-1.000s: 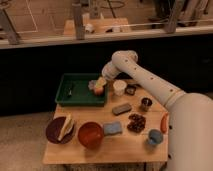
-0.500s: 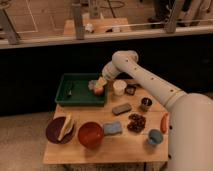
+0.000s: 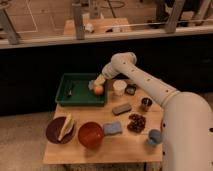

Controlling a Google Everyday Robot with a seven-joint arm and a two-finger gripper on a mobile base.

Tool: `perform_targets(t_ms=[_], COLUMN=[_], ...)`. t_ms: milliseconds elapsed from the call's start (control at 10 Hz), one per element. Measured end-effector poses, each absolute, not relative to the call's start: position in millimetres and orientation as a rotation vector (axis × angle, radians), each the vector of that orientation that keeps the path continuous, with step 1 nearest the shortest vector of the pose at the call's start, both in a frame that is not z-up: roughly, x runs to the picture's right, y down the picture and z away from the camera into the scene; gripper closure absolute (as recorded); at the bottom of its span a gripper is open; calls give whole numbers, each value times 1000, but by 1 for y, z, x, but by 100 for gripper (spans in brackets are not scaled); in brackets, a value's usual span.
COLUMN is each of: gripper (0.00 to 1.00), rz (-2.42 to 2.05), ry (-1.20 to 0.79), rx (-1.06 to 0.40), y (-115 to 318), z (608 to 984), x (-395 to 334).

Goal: Place towel in table surface

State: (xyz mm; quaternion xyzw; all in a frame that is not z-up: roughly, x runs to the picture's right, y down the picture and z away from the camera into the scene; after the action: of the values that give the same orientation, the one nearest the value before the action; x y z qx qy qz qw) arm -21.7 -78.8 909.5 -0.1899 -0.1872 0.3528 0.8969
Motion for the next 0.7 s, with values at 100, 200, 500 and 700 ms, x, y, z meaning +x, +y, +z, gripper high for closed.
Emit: perform_targets(t_ms=[100, 200, 500, 700], gripper=[20, 20, 20, 20], rz=[732, 739, 741, 743], ry=[-386, -386, -388, -374], rx=[-391, -397, -425, -436], y=[-80, -81, -80, -77], z=[916, 923, 945, 955], x=[-27, -32, -54, -64])
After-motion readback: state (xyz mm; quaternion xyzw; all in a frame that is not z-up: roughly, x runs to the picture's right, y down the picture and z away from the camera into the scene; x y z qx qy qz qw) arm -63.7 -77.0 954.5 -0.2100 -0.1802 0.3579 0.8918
